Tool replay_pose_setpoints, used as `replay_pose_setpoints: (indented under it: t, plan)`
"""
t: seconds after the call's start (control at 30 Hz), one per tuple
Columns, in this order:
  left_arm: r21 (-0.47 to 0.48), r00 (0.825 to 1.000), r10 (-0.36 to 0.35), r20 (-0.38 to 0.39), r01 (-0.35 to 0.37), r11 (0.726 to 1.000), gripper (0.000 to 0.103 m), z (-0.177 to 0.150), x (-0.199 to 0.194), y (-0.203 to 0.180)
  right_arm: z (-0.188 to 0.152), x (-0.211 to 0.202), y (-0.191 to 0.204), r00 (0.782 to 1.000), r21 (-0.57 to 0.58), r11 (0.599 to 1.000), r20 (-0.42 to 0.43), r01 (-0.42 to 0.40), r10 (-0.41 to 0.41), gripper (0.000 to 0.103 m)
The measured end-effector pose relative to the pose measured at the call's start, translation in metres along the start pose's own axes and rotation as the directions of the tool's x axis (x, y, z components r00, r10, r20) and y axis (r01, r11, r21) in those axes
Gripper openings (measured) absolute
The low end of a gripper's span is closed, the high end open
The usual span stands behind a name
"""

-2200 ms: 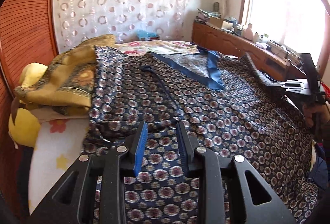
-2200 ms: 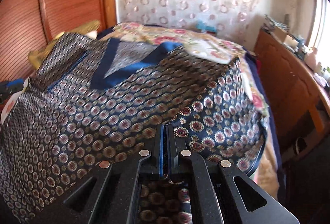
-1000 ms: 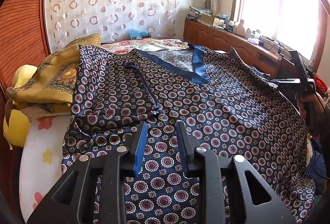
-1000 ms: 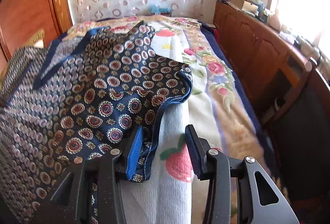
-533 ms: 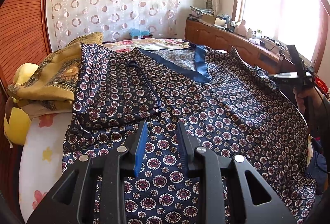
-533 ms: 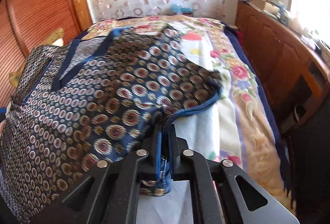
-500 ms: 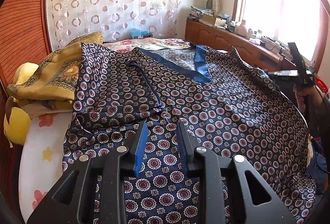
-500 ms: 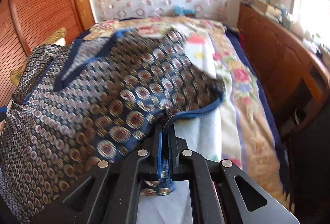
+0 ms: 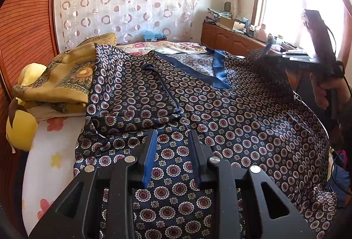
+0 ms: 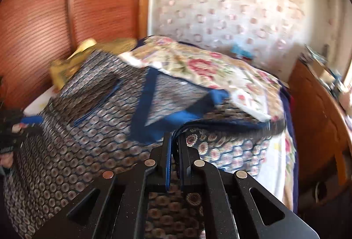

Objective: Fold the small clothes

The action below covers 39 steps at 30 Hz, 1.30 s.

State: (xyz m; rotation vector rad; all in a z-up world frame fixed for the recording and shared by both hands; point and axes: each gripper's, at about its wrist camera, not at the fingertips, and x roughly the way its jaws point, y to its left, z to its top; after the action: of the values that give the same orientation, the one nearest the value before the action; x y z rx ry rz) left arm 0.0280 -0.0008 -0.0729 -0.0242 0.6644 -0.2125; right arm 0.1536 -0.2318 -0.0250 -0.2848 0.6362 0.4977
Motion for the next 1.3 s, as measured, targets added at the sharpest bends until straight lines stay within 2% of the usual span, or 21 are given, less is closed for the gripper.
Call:
replay_pose_setpoints:
  t: [0.03,0.17,0.27,0.4,0.5,0.63,0.73,0.8,0.9,1.03,1.13,1.2,1.23,1.3]
  plan:
    - [-0.001,1.000,0.000,0.001,0.000,1.000,0.030,-0.001,-0.001,0.001,-0.003,0.001,0.002,1.000,-0.001,1.000,-0.011,-0.009,0.008,0.013]
    - [-0.005,1.000,0.002,0.000,-0.002,1.000,0.030,-0.002,-0.001,0.002,-0.014,-0.002,-0.007,1.000,0.016,1.000,-0.026,-0.015,0.015,0.034]
    - [-0.006,1.000,0.002,0.000,-0.002,1.000,0.030,-0.001,0.000,0.002,-0.024,-0.016,-0.025,1.000,0.041,0.999,-0.025,0.016,-0.015,0.039]
    - [-0.002,1.000,-0.002,0.006,0.002,1.000,0.030,0.001,-0.001,0.000,-0.040,-0.017,-0.054,0.992,0.084,0.991,-0.076,0.103,-0.096,0.039]
    - [0.001,1.000,0.000,0.004,0.000,1.000,0.030,0.001,0.000,0.000,-0.049,0.001,-0.068,0.978,0.118,0.979,-0.148,0.166,-0.148,0.039]
    - [0.001,1.000,0.005,0.001,-0.005,1.000,0.030,0.000,-0.001,0.001,-0.059,0.022,-0.091,0.958,0.162,0.961,-0.219,0.224,-0.187,0.039]
    - [0.000,1.000,0.010,-0.001,-0.010,1.000,0.030,0.000,-0.001,0.001,-0.060,0.030,-0.100,0.958,0.182,0.961,-0.236,0.210,-0.164,0.038]
    - [0.000,1.000,0.010,-0.002,-0.010,1.000,0.030,-0.001,-0.001,0.002,-0.062,0.029,-0.102,0.961,0.180,0.963,-0.229,0.200,-0.157,0.011]
    - [-0.002,1.000,0.010,-0.002,-0.010,1.000,0.030,-0.001,0.000,0.002,-0.061,0.021,-0.108,0.964,0.163,0.964,-0.199,0.209,-0.175,0.005]
    - [-0.007,1.000,0.010,-0.004,-0.010,1.000,0.030,-0.001,0.002,0.005,-0.067,0.013,-0.121,0.953,0.205,0.938,-0.174,0.281,-0.248,0.006]
    - [-0.011,1.000,0.014,-0.007,-0.014,1.000,0.030,0.000,0.003,0.008,-0.074,0.008,-0.140,0.953,0.267,0.919,-0.177,0.289,-0.248,0.006]
    - [-0.008,1.000,0.017,-0.005,-0.017,1.000,0.030,0.002,0.003,0.009,-0.076,0.007,-0.147,0.948,0.284,0.910,-0.186,0.302,-0.257,0.021]
    - [-0.004,1.000,0.019,-0.003,-0.019,1.000,0.030,0.005,0.004,0.010,-0.077,0.008,-0.150,0.946,0.286,0.907,-0.188,0.310,-0.264,0.023]
    - [0.005,1.000,0.023,0.000,-0.023,1.000,0.030,0.010,0.005,0.012,-0.074,0.011,-0.154,0.955,0.298,0.912,-0.178,0.283,-0.238,0.030]
